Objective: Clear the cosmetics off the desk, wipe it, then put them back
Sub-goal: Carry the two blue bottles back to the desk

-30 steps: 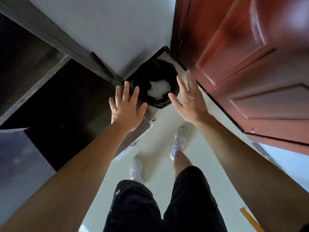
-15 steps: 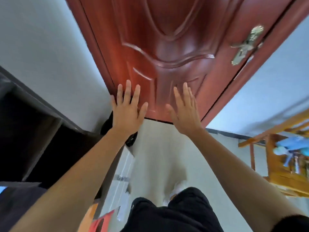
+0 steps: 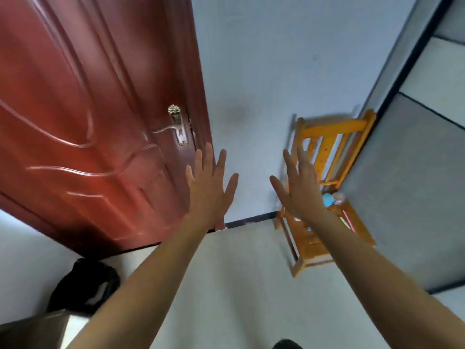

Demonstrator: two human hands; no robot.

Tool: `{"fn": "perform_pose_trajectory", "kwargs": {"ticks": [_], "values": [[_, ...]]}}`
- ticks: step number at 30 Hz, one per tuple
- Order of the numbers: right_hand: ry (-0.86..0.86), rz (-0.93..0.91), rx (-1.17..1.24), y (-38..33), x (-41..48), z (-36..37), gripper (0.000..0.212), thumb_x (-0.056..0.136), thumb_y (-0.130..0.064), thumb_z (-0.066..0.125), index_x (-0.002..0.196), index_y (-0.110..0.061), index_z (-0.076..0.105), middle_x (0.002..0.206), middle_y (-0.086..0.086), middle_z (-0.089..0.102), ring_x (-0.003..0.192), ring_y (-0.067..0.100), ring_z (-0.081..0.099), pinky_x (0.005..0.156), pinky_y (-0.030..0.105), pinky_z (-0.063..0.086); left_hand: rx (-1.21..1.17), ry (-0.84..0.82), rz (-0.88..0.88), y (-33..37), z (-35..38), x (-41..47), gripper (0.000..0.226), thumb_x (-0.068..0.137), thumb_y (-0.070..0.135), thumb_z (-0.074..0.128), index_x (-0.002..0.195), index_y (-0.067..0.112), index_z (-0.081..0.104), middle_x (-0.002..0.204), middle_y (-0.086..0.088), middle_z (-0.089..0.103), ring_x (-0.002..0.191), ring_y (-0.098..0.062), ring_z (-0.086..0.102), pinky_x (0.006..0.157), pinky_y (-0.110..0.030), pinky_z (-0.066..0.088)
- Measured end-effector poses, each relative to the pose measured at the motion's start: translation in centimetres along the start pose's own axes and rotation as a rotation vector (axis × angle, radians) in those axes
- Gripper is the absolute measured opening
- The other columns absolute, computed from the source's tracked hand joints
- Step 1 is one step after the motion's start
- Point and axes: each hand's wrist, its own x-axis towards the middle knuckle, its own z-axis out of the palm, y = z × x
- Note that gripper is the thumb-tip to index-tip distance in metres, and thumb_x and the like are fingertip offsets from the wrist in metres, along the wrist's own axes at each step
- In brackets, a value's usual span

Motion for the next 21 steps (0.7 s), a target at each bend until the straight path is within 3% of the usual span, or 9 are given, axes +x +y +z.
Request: {"fn": "perform_pose_trajectory", "kwargs": {"ticks": [4,8,12,18,21], "values": [[-0.071,0.102,-0.054,10.5,0.0,-3.3,0.077,0.101,-0.060,0.034,0.161,-0.021,0.008,0.168,0.011,-0.008,0.155,0.033,-0.004,0.121,0.059,0.015,-0.052,-0.080,0.075,9.4,5.2,2.0,0.066,0.101,0.058,0.024,0.158,0.028,0.014,0.167,-0.005,-0.003,0.153,-0.029,-0.003,0.118,-0.062,0.013],[-0.134,0.216,-0.119,17.8,1.3,-3.6,0.083,0.094,-0.070,0.026,0.160,-0.030,-0.005,0.167,0.003,-0.016,0.155,0.027,-0.010,0.124,0.053,0.011,-0.035,-0.150,0.159,14.1,8.9,5.0,0.070,0.098,0.063,0.023,0.158,0.030,0.011,0.166,-0.004,-0.007,0.152,-0.027,-0.010,0.119,-0.061,0.009],[-0.174,0.313,-0.120,24.2,3.3,-1.8,0.082,0.095,-0.065,0.040,0.159,-0.032,-0.001,0.168,0.002,-0.010,0.155,0.029,-0.003,0.121,0.053,0.016,-0.001,-0.222,0.210,16.7,13.5,9.5,0.076,0.093,0.072,0.011,0.158,0.032,0.008,0.166,-0.001,-0.013,0.152,-0.024,-0.015,0.120,-0.060,0.006],[-0.279,0.514,-0.094,33.0,5.9,0.7,0.081,0.097,-0.056,0.050,0.156,-0.038,-0.003,0.167,-0.001,-0.010,0.155,0.029,-0.001,0.122,0.053,0.016,-0.073,-0.411,0.275,21.1,22.6,16.5,0.075,0.093,0.071,0.025,0.157,0.032,0.014,0.167,-0.002,-0.001,0.153,-0.028,-0.003,0.118,-0.063,0.011],[-0.336,0.542,-0.106,37.4,7.6,1.3,0.081,0.096,-0.063,0.047,0.155,-0.039,-0.003,0.168,-0.001,-0.012,0.155,0.029,-0.002,0.121,0.051,0.013,-0.072,-0.485,0.319,23.3,26.7,19.4,0.078,0.090,0.076,0.017,0.156,0.034,0.011,0.167,0.000,0.000,0.153,-0.027,-0.001,0.117,-0.064,0.016]]}}
